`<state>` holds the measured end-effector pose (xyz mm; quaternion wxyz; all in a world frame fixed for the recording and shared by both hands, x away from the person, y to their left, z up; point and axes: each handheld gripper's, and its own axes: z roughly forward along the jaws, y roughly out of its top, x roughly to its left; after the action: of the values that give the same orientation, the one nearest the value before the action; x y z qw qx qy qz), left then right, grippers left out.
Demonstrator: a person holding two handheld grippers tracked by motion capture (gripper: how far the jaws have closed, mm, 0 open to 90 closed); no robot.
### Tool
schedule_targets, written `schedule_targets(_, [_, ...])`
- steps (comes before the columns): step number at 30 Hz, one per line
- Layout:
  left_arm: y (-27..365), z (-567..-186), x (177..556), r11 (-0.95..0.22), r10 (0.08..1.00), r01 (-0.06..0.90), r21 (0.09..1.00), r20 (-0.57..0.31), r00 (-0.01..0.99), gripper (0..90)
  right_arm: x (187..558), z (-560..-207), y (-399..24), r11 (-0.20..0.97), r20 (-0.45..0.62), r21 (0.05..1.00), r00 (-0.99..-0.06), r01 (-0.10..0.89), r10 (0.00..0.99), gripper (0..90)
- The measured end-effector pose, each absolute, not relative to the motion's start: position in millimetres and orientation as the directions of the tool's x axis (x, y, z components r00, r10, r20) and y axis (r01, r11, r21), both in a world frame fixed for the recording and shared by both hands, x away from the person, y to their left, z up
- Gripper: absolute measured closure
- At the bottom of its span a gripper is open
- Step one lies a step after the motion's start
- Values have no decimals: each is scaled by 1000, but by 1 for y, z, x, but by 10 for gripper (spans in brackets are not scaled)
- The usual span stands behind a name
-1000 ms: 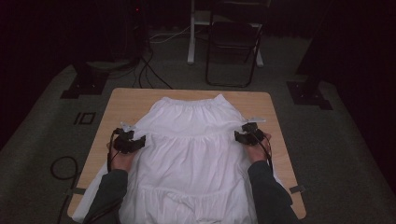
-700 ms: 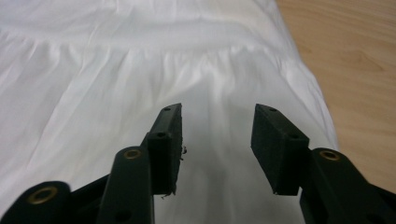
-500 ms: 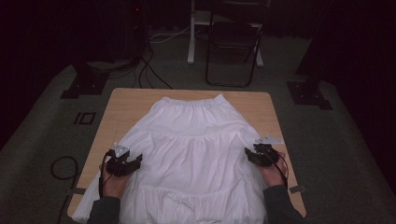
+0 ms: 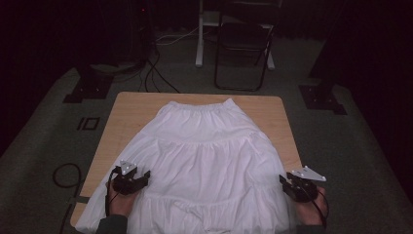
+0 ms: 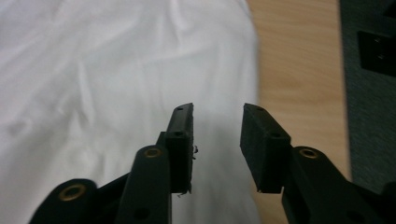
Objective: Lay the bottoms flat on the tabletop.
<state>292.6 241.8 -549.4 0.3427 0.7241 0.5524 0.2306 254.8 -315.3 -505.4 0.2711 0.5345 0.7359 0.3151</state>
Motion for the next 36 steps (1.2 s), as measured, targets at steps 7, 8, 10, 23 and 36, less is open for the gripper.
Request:
schedule_targets(7, [239, -550, 292, -176, 960, 638, 749, -13, 280, 416, 228, -516, -341, 179, -43, 729, -217, 661, 975, 726])
schedule_targets(8, [238, -550, 292, -177, 960, 638, 750, -12, 279, 416, 224, -519, -342, 177, -41, 723, -213, 668, 976, 708])
schedule_targets(10, [238, -550, 292, -181, 960, 638, 748, -5, 278, 416, 217, -525, -345, 169, -33, 711, -208, 682, 978, 631])
schedule_targets(23, [237, -550, 292, -185, 961, 638, 748, 2, 276, 416, 217, -541, -344, 186, -29, 659, -222, 728, 975, 893])
schedule_targets(36, [237, -550, 292, -187, 961, 638, 747, 4, 277, 415, 266, -499, -395, 179, -237, 724, -3, 667, 972, 900])
